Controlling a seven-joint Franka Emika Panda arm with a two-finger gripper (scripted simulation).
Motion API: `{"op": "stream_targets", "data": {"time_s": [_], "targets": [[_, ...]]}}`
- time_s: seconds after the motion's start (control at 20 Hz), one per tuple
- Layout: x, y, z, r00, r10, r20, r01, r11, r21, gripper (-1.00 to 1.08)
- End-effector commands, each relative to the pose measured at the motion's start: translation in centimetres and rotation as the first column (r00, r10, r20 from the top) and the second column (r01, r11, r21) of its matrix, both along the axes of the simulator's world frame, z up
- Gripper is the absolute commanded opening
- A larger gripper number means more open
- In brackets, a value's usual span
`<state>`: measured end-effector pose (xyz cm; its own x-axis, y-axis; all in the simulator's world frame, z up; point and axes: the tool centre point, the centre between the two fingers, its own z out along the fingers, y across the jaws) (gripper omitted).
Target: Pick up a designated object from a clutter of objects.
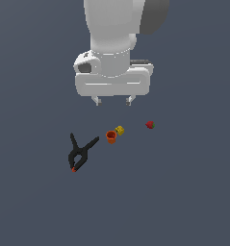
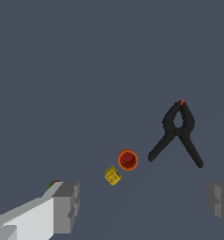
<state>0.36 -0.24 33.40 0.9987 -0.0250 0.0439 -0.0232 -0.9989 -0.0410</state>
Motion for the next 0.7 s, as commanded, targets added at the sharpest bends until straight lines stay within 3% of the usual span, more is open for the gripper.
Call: {"op": "stream_targets", "data": {"time_s": [0.0,0.65], "targets": [[0.0,0.0,0.0,1.0,0.0,0.0,0.0,1.0,0.0,1.0],[0.05,0.73,0.71,1.0,0.007,0.025,-0.008,1.0,0.021,1.0]]}}
